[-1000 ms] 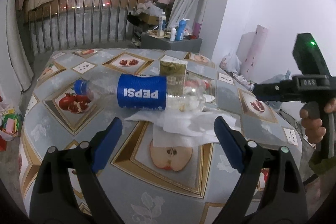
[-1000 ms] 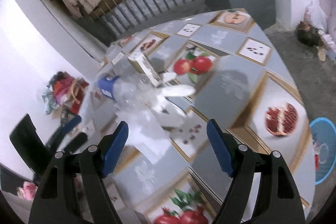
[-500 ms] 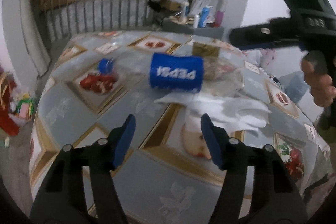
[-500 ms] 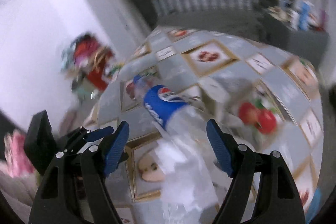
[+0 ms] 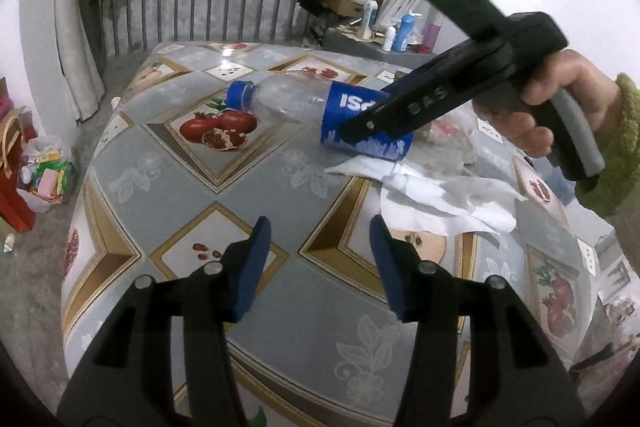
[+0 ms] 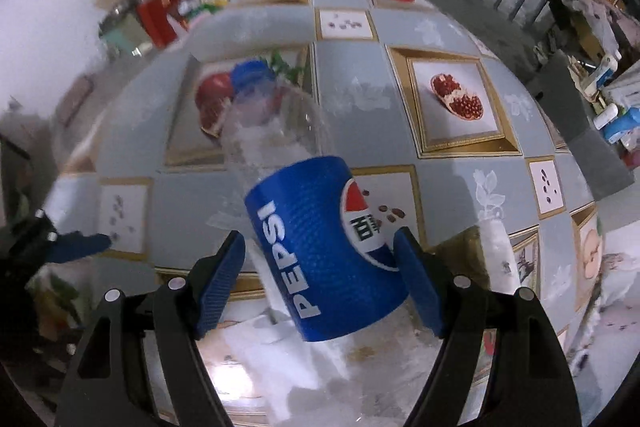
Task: Collect trash
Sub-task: 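Grasp the Pepsi bottle with the right gripper and lift it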
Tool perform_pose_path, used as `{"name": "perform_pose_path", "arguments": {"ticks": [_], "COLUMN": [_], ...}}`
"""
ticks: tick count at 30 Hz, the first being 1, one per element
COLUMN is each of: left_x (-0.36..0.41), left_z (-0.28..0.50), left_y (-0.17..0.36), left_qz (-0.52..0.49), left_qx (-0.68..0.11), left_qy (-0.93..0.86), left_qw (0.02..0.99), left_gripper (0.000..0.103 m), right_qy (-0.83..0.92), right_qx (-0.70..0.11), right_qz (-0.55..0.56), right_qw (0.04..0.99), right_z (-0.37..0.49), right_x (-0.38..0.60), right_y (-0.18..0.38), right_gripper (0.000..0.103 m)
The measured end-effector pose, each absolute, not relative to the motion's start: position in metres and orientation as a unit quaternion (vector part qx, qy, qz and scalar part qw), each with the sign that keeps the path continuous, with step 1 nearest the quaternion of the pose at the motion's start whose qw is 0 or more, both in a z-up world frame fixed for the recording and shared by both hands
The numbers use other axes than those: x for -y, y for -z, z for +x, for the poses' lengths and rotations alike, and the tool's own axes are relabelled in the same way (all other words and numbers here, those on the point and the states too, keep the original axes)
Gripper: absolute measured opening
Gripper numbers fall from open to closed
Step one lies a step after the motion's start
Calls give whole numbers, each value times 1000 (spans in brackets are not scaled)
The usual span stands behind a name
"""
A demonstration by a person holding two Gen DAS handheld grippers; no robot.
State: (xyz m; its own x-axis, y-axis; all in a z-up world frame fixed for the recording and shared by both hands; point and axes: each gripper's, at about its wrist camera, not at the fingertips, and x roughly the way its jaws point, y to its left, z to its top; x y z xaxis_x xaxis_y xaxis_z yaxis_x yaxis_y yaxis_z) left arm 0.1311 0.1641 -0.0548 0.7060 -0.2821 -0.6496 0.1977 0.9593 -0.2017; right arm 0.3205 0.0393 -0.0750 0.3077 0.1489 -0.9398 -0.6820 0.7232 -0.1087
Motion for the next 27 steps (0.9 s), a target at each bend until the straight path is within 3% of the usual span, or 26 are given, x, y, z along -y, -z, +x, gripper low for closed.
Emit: {"name": "perform_pose_path", "arguments": {"ticks": [11, 27], "left_x": [-159, -156], "left_z": [126, 130], "left_y": [54, 59], "left_qz": [-60, -78], "left_qx": [-360, -375], "left_qy": [138, 156], "left_qw": [921, 910], "left_gripper": [48, 48], "right_qy": [-268, -242], "right_qx": [-511, -425], "right_qz": [-242, 25], "right_qw": [780, 872], "right_z": [310, 173], "right_x": [-29, 143], "right_y": [61, -18], "right_gripper": [65, 65]}}
